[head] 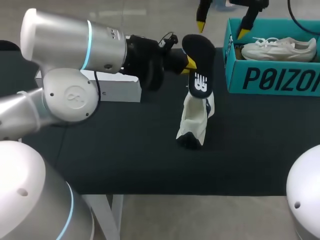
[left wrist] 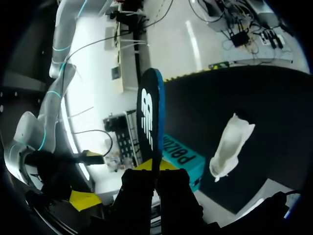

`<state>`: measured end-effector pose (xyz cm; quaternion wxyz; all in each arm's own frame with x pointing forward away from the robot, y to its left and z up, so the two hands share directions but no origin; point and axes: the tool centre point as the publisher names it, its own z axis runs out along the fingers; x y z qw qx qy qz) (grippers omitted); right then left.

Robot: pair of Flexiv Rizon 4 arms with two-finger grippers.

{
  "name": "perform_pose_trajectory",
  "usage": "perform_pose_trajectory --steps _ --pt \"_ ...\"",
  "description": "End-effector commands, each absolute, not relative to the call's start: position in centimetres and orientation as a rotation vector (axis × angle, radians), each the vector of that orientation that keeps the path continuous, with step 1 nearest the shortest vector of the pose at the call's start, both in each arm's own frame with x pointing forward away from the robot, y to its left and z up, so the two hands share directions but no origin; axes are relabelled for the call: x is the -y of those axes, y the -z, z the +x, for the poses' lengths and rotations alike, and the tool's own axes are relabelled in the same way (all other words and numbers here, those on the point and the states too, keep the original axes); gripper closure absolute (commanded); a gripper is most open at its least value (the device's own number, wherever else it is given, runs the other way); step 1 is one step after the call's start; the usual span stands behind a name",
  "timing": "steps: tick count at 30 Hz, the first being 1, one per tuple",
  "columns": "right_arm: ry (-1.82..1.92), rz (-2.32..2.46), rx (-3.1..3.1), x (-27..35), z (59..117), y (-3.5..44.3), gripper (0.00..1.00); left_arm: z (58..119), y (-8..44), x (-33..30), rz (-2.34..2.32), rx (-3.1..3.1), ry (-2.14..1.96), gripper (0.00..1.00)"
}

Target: Take the shoe out of the shoebox, open the shoe tongue, remove and reinsert the insole, then place the shoe into the shoebox

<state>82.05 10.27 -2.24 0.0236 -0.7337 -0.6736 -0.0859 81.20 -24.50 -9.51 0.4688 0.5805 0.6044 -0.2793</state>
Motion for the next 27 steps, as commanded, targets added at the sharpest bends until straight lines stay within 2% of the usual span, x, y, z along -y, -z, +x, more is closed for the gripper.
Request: perform_pose_trajectory --steps 1,27 --pt "-0.033 -2.374 2.11 -10.91 83.35 1.85 0.0 81.23 9.46 24.53 1.412 -1.474 0.682 1.0" --pt "0.065 -2.397 1.929 -10.21 83.22 1.6 0.0 81.44 9.05 24.71 1.376 -1.453 0.676 1.0"
